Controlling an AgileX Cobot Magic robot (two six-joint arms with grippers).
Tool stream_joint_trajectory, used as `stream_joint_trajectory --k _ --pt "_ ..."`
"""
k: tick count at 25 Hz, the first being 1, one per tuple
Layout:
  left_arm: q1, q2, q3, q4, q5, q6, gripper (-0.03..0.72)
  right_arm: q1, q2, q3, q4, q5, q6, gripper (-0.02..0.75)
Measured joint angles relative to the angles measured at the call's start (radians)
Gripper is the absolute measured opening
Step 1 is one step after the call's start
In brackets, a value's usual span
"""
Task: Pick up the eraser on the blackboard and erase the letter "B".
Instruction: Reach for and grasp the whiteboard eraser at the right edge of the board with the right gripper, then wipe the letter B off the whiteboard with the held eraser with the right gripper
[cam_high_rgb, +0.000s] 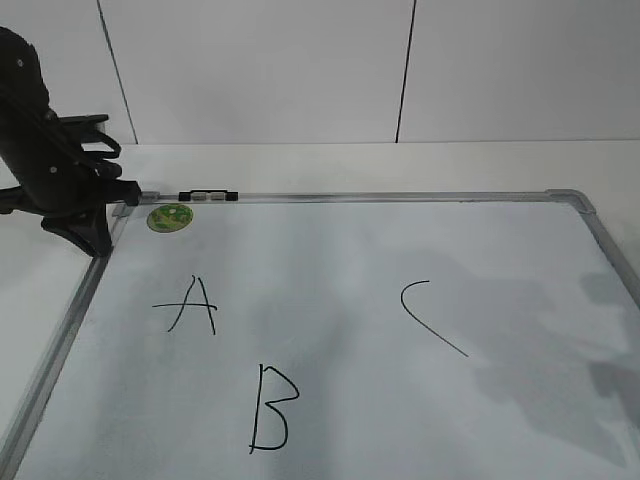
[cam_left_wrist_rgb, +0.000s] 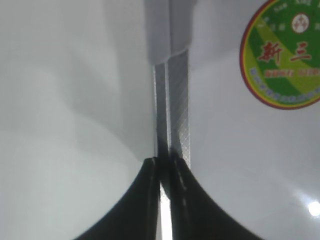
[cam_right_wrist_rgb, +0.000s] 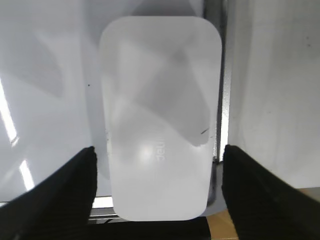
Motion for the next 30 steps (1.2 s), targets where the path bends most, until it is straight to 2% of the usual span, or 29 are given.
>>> stream_joint_trajectory --k 6,30 --pt "0.000 0.000 0.000 0.000 0.000 0.000 0.017 0.000 0.042 0.000 -0.030 -0.008 0.017 0.597" --pt "0.000 0.000 0.000 0.002 0.000 0.000 0.017 0.000 0.204 -0.002 -0.016 -0.062 0.021 0.595"
